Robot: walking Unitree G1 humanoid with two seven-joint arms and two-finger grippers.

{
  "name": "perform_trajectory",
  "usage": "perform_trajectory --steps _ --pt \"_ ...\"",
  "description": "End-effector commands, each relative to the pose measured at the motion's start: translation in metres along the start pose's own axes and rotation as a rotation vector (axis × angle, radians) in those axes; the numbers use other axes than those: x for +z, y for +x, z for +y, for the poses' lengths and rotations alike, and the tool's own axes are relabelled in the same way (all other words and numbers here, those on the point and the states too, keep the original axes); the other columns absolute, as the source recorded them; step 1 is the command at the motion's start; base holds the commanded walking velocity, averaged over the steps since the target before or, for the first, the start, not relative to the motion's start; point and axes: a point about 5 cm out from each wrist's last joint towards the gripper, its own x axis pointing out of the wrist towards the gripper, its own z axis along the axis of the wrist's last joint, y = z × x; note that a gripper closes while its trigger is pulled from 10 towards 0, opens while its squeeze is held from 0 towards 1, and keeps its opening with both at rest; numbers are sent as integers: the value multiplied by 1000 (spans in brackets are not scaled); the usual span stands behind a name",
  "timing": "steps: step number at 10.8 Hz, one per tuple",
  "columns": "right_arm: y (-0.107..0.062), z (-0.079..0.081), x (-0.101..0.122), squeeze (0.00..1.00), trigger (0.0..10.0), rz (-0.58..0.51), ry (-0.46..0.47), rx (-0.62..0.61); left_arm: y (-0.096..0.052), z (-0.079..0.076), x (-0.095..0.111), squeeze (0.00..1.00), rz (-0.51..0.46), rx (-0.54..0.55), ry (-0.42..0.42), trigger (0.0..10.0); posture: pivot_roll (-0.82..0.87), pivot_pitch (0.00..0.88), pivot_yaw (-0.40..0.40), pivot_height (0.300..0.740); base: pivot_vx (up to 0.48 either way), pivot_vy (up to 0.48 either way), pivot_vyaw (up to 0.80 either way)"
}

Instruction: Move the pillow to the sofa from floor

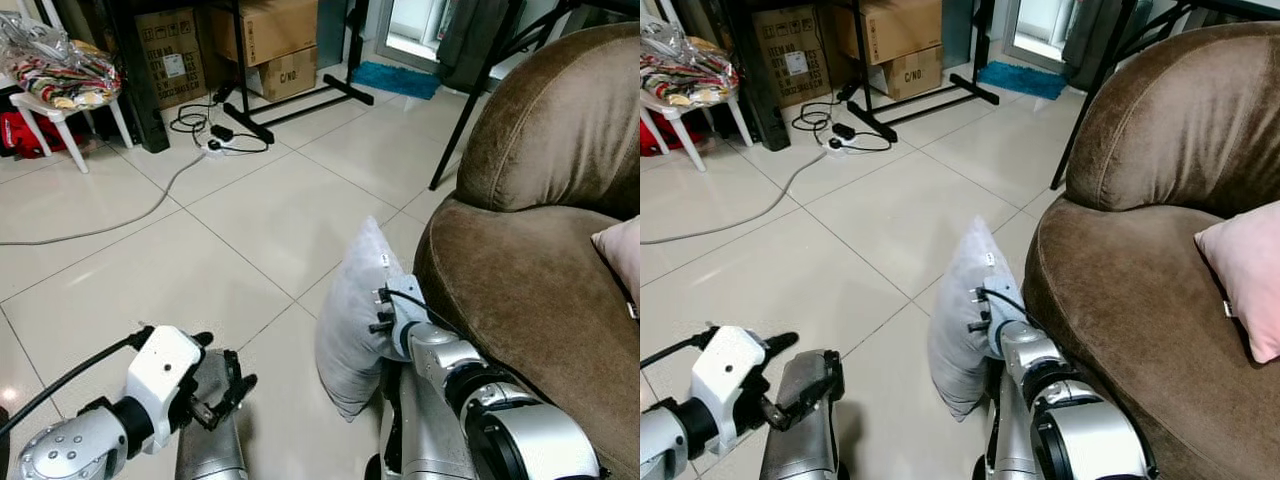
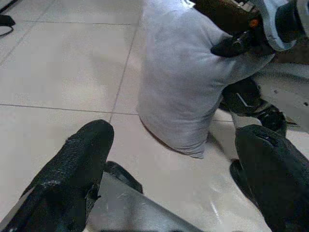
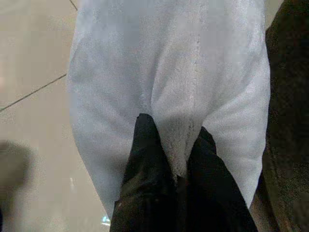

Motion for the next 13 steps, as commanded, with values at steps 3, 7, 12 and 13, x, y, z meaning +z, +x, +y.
perform_trajectory --steps 3,7,12,13 --pt "0 14 3 0 0 -52 110 135 7 1 4 0 -31 -16 -14 10000 62 0 -19 435 0 0 0" --pt "-24 10 47 0 0 -347 302 318 17 24 12 0 -118 220 8 10000 45 0 -30 435 0 0 0" --pt "-140 0 90 0 1412 -878 378 292 23 41 52 0 -282 488 90 10000 2 0 -2 435 0 0 0" --pt "-139 0 90 0 10000 -855 332 269 25 44 59 0 -312 514 92 10000 -5 0 2 435 0 0 0"
